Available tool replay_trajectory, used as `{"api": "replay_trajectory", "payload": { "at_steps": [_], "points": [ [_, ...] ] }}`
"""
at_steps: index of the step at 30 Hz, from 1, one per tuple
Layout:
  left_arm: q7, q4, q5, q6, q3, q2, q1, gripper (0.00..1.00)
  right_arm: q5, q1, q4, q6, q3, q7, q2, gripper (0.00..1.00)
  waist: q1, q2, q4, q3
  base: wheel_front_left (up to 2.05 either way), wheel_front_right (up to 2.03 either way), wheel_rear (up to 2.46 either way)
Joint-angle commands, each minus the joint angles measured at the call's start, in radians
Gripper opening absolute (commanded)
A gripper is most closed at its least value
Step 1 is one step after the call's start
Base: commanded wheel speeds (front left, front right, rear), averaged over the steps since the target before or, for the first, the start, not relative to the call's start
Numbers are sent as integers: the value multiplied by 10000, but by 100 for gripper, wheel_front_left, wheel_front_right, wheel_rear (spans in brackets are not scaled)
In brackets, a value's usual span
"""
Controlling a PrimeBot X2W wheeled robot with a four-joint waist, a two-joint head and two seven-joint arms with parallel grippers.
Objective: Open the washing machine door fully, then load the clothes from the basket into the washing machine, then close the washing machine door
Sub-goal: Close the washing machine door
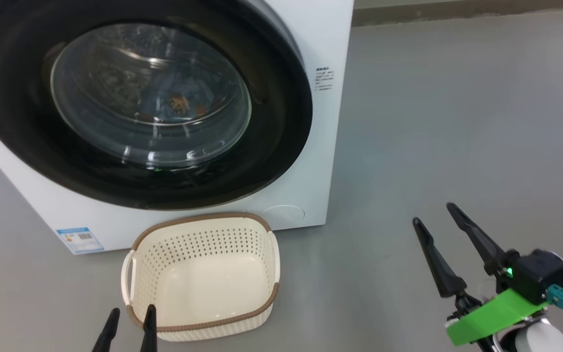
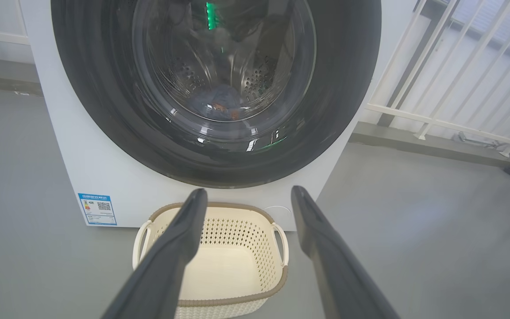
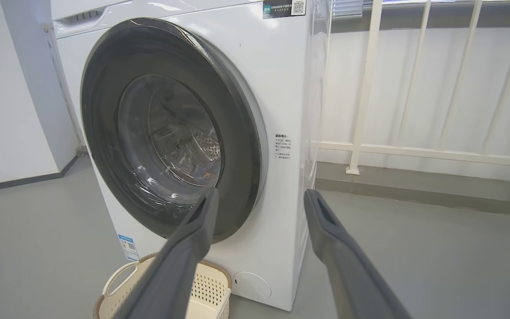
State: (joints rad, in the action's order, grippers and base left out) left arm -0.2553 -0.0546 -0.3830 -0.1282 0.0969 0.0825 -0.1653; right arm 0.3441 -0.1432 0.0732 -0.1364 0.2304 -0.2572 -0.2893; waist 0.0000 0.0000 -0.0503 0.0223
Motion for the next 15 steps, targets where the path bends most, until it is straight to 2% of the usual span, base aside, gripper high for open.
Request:
{"api": "replay_trajectory", "payload": {
  "at_steps": [1, 15],
  "points": [
    [-65, 287, 39, -25, -354, 38, 153, 100, -113, 141, -329, 57, 7, -46, -13, 100, 0, 0, -249, -239, 0, 0, 0],
    [-65, 460, -22, -25, -484, -84, -194, 100, -374, 2218, -118, 57, -1542, -46, 670, 100, 0, 0, -481, -426, 0, 0, 0]
  ]
}}
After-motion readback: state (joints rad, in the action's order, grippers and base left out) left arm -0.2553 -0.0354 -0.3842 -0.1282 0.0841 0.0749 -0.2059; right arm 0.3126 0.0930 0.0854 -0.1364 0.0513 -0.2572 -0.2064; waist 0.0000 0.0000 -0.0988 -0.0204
